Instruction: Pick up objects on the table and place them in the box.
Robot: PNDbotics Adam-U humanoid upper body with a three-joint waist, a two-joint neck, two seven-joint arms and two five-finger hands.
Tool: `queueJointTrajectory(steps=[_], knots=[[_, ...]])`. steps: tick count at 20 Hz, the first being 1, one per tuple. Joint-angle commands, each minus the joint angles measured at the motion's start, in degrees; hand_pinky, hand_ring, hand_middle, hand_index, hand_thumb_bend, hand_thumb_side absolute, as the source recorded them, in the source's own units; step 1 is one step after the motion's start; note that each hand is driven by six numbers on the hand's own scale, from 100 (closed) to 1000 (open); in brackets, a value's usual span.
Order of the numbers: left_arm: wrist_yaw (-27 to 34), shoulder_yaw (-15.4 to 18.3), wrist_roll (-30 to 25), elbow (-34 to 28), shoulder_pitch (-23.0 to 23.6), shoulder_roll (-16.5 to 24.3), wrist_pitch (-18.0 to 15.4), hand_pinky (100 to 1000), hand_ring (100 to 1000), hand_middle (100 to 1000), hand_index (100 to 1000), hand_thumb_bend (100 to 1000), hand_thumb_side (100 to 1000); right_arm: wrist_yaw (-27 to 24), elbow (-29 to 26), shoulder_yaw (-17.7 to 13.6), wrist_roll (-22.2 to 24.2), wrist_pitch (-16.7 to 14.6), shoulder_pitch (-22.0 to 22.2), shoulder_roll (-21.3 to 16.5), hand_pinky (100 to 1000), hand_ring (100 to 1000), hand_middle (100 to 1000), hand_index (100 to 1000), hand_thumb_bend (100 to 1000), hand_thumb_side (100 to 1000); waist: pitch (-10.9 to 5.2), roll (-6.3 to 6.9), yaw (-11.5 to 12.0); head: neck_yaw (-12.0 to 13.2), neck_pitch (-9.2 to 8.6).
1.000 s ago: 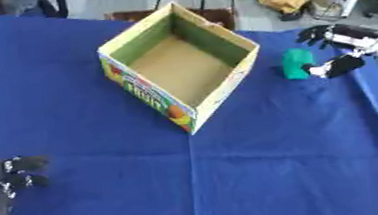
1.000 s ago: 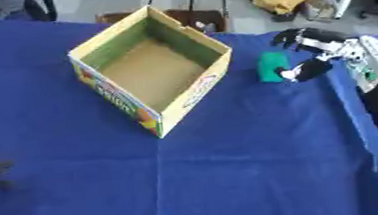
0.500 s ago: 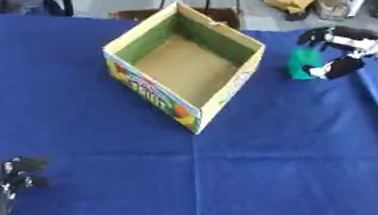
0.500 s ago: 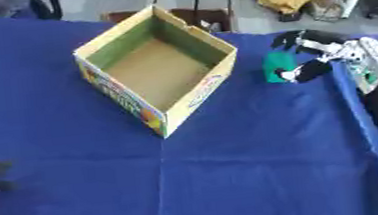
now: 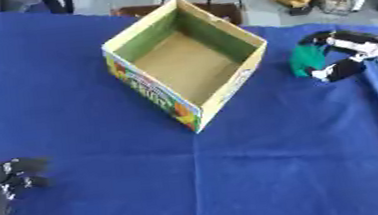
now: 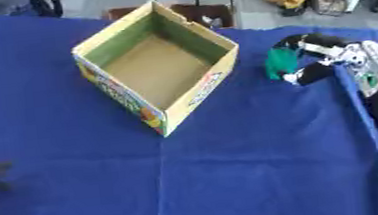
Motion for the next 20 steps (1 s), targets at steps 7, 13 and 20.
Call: queueJointTrajectory(steps=[7, 13, 20], knots=[[-0.1, 0.4, -0.1, -0.9, -0.1, 0.6, -0.3, 620, 808, 577, 618, 390, 1000, 1.9, 0.5, -0.6, 0.5, 1.4, -0.5, -2.7, 677, 726, 813, 887, 100, 136, -0.74, 0.71, -0.3, 0.0, -0.53], [-0.2, 0.4, -0.1, -0.8, -0.2, 0.4, -0.3, 620, 808, 576, 618, 393, 1000, 2.3, 0.3, -0.7, -1.5, 1.7, -0.5, -2.3, 642, 654, 624, 751, 100, 100, -0.65, 0.84, -1.0, 0.1, -0.47], [-0.3, 0.5, -0.1, -0.5, -0.2, 0.3, -0.1, 621, 807, 576, 618, 400, 1000, 1.4, 0.0, -0.7, -5.3, 1.3, 0.0, -1.8, 604, 616, 472, 489, 100, 144, -0.99, 0.66, -2.1, 0.2, -0.44]])
